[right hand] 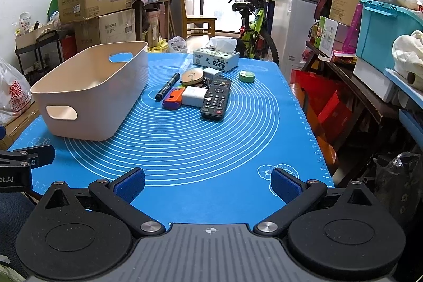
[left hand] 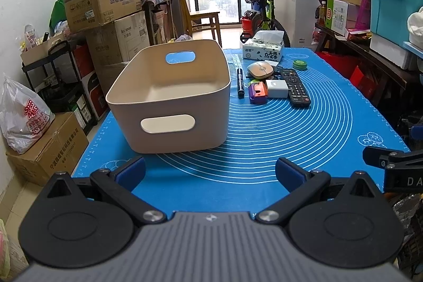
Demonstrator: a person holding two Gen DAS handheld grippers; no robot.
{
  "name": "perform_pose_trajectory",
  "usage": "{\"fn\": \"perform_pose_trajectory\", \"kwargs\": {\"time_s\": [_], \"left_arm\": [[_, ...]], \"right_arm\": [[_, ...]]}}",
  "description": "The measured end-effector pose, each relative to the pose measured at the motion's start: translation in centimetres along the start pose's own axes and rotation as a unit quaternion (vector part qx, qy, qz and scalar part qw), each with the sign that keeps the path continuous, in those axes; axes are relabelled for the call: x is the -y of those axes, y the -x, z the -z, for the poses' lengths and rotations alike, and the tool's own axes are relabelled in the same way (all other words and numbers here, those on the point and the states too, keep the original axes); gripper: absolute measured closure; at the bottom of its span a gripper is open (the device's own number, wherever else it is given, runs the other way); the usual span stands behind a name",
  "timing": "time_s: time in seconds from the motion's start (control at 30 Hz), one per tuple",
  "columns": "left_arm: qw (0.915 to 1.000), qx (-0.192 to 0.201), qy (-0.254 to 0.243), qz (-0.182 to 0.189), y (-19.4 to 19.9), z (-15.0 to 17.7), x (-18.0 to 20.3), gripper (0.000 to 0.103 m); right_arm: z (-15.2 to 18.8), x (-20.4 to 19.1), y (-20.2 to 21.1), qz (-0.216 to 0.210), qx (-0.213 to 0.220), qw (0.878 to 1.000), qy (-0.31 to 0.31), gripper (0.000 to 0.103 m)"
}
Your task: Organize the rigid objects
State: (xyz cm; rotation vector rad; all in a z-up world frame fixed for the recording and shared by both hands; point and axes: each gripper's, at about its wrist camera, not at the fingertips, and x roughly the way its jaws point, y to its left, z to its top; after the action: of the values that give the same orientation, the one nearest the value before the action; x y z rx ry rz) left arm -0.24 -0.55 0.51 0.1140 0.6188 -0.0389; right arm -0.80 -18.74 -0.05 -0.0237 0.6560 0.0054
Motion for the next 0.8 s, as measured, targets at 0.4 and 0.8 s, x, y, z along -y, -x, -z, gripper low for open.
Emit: {"fn": "perform_pose_trajectory", "kwargs": {"time_s": [0.4,0.8], "left_arm": [[1.0000,0.002,-0.002,0.001,0.08,-0.05,-0.11,0.000],[1.0000,0.001,-0.005,0.001,0.01,0.04,-0.06,0.000]], "right_arm": [[-0.03,0.09,0.03,0.001,0.000,1.000,0.000,0.003],[0.01,0.18,0.03,0.001,0.000,1.000,0.001,0.003]]}}
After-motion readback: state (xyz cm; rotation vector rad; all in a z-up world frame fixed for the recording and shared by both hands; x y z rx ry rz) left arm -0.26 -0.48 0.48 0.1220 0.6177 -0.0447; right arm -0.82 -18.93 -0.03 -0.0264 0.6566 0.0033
